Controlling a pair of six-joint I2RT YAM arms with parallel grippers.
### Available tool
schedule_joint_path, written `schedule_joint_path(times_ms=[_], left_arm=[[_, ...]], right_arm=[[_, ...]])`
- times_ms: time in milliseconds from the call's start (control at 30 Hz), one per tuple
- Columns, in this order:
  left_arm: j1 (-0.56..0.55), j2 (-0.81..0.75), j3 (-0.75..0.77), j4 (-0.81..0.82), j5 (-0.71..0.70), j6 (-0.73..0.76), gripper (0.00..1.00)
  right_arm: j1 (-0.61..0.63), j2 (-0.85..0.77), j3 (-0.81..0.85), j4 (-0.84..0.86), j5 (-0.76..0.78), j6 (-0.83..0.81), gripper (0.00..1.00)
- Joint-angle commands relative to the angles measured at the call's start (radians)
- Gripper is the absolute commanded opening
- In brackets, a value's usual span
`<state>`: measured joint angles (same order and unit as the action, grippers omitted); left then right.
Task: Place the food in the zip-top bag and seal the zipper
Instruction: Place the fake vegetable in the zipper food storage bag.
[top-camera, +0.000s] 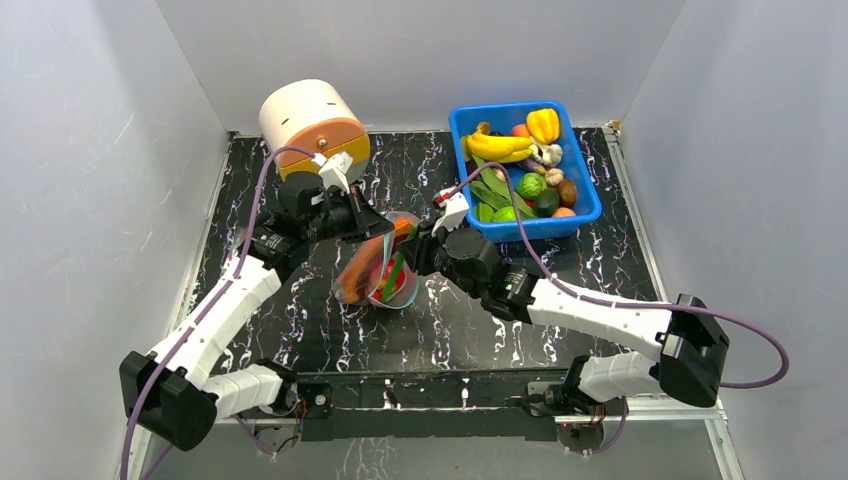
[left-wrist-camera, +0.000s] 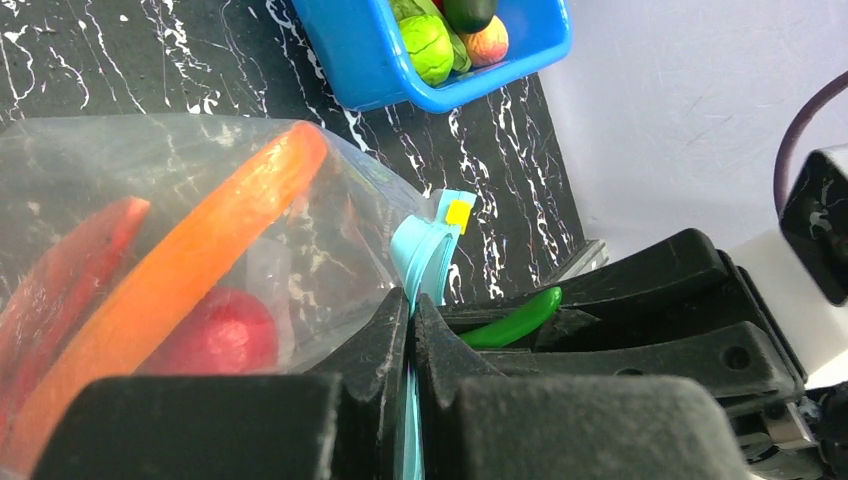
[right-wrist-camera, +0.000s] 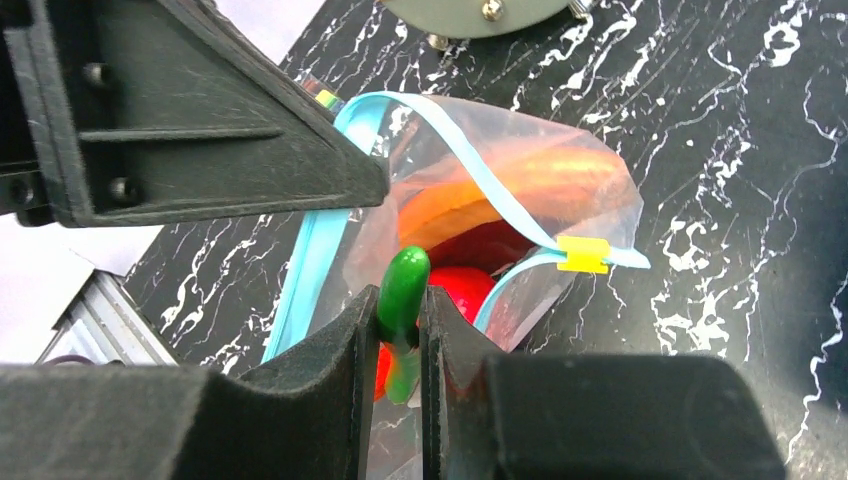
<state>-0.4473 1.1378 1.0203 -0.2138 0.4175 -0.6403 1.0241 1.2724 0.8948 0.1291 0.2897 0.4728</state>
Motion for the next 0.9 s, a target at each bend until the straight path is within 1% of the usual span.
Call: schedule_joint_path(times_ms=[0,100,133,233,300,367,467,567,733,867], left_arm=[[-0.002,-0.036,-0.006,0.035,-0.004,-0.01,0.0],[-0.002,-0.041,-0.015,0.051,0.006,-0.021,0.0],[-0.002,-0.047,-0.018,0.053,0.009,-0.023,0.0],[-0.002,-0.064,-0.03,0.06,0.017,-0.023,0.0],[-0.003,-0.06,-0.037,0.076,0.035,-0.021,0.0],[-0.002,-0.057,-0.043,0.092,0.054,-0.027,0.0],[-0.002,-0.06,-0.042,0.099,0.058,-0.029,0.0],[-0.002,-0.06,-0.034,0.086,0.059,-0.021,0.0],[-0.002,-0.073,-0.035,0.072,0.045,-0.011,0.0],[-0.002,-0.078,-0.043,0.063,0.022,0.001,0.0]], right_arm=[[0.018,0.005,0.041,-0.023,0.074,0.084,0.0],[0.022,0.027,0.066,-0.056,0.107,0.11,0.0],[0.022,0.044,0.084,-0.075,0.114,0.12,0.02],[0.022,0.075,0.102,-0.081,0.092,0.137,0.04],[0.022,0.098,0.104,-0.054,0.067,0.105,0.07],[0.022,0.124,0.121,-0.059,0.051,0.104,0.07],[0.022,0.157,0.142,-0.08,0.064,0.105,0.09],[0.022,0.172,0.182,-0.118,0.094,0.09,0.17],[0.022,0.143,0.23,-0.187,0.073,0.03,0.41],[0.022,0.078,0.212,-0.203,0.077,0.001,0.51]])
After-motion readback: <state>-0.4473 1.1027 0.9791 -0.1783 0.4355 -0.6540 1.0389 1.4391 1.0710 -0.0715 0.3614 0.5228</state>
